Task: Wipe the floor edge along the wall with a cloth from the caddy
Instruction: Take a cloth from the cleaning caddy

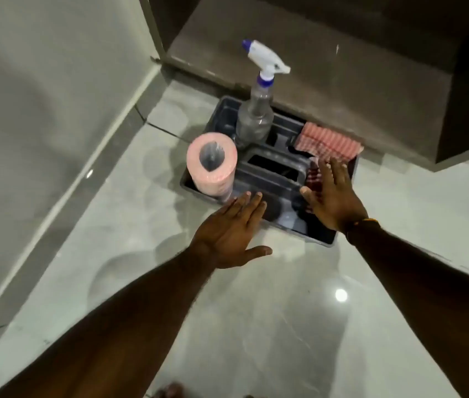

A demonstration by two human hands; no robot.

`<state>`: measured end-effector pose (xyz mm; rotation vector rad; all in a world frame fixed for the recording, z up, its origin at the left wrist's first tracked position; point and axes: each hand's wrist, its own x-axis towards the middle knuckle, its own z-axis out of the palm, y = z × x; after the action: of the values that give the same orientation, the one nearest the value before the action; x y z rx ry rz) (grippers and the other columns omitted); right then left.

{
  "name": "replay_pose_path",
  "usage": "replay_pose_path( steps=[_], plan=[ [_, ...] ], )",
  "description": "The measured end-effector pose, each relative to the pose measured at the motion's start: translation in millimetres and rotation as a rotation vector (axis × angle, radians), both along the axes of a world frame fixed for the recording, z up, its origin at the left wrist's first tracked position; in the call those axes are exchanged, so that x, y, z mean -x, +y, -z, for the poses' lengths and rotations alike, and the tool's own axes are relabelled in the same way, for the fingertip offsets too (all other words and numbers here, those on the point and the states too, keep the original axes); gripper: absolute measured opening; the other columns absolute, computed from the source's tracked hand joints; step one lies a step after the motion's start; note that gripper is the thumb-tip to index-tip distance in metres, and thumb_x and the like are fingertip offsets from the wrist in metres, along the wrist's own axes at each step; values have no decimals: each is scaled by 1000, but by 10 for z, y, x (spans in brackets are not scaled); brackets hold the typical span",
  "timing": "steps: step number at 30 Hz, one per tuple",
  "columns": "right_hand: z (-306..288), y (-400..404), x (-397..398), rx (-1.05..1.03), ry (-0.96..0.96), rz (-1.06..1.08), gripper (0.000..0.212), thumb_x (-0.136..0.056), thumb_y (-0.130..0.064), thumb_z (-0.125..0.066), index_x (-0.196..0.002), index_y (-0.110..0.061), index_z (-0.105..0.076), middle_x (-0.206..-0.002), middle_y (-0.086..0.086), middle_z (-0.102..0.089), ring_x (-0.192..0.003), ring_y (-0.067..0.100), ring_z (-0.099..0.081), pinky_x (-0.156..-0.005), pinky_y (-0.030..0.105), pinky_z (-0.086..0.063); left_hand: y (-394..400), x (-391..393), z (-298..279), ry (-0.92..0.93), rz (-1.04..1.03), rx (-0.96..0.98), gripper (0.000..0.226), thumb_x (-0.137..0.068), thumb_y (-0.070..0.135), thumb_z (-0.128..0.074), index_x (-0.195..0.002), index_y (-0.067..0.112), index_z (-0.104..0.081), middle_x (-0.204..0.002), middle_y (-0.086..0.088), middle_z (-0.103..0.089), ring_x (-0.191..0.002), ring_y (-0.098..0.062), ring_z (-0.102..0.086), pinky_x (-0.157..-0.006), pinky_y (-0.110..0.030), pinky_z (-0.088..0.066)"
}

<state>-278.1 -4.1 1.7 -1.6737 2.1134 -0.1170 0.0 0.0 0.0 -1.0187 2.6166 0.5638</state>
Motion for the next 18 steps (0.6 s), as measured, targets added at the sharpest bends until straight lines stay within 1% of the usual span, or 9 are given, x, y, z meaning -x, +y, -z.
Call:
replay_pose_path(
  steps=[1, 4, 5, 7, 9, 11, 13, 15, 18],
  plan=[
    [126, -12, 2, 9, 13, -29, 78, -103, -47, -50, -163, -14, -13, -172, 19, -9, -160, 42, -4, -133, 53, -8, 31, -2, 110, -2, -5, -9, 103, -96, 83, -19, -169, 12, 4, -179, -10, 7, -165, -28, 9, -127, -38, 15],
    [352, -28, -29, -10, 67, -101, 75, -107, -33, -48, -163, -6, -7, -172, 22, -1, -160, 41, 3, -133, 55, 0, 103, -24, 371, -15, -7, 36, 105, -95, 84, -17, -169, 11, 1, -179, -11, 2, -166, -29, 6, -132, -45, 12],
    [415, -14, -50, -4, 86, -103, 76, -105, -25, -51, -163, -4, -7, -172, 23, -1, -160, 42, 4, -133, 57, -1, 130, -26, 429, 3, -15, 51, 105, -95, 84, -17, -169, 11, -1, -179, -11, -1, -166, -29, 4, -132, -45, 10],
    [443, 27, -77, -10, 98, -66, 85, -96, -12, -62, -163, -4, -10, -172, 24, -4, -159, 46, 1, -133, 57, -4, 142, -23, 458, 23, -19, 53, 103, -96, 82, -19, -169, 10, -5, -178, -11, -4, -166, -30, 2, -133, -46, 7],
    [346, -6, -76, -8, 97, -80, 91, -89, -4, -67, -162, -2, -13, -171, 24, -10, -159, 45, -8, -133, 55, -11, 120, -65, 412, 28, -14, 53, 101, -98, 79, -20, -169, 10, -7, -179, -12, -4, -166, -30, 2, -134, -46, 4],
    [196, -72, -59, 11, 63, -86, 84, -89, 1, -64, -161, -2, -20, -167, 24, -24, -155, 44, -25, -131, 51, -22, 90, -141, 282, 24, -30, 40, 100, -99, 78, -21, -169, 9, -6, -179, -13, -2, -166, -30, 3, -134, -45, 1],
    [-17, -101, -69, 4, -3, -39, 72, -92, 3, -61, -158, -5, -32, -161, 24, -38, -146, 46, -41, -124, 50, -34, 101, -271, 101, 23, -65, 47, 100, -99, 78, -19, -169, 8, -7, -179, -13, -2, -166, -30, 2, -134, -44, -2],
    [-263, -79, -114, -15, -48, 35, 61, -96, 2, -56, -154, -7, -40, -157, 23, -45, -142, 46, -46, -121, 50, -38, 141, -460, -147, 8, -113, 43, 100, -98, 79, -17, -169, 9, -7, -178, -13, -3, -166, -30, 0, -135, -43, -4],
    [-630, 73, -283, 18, -130, 147, 53, -98, 4, -50, -149, -7, -49, -153, 20, -52, -141, 42, -50, -124, 47, -38, 286, -798, -557, -38, -179, 33, 101, -98, 80, -15, -169, 9, -4, -178, -13, -2, -166, -30, -1, -135, -41, -2]
  ],
)
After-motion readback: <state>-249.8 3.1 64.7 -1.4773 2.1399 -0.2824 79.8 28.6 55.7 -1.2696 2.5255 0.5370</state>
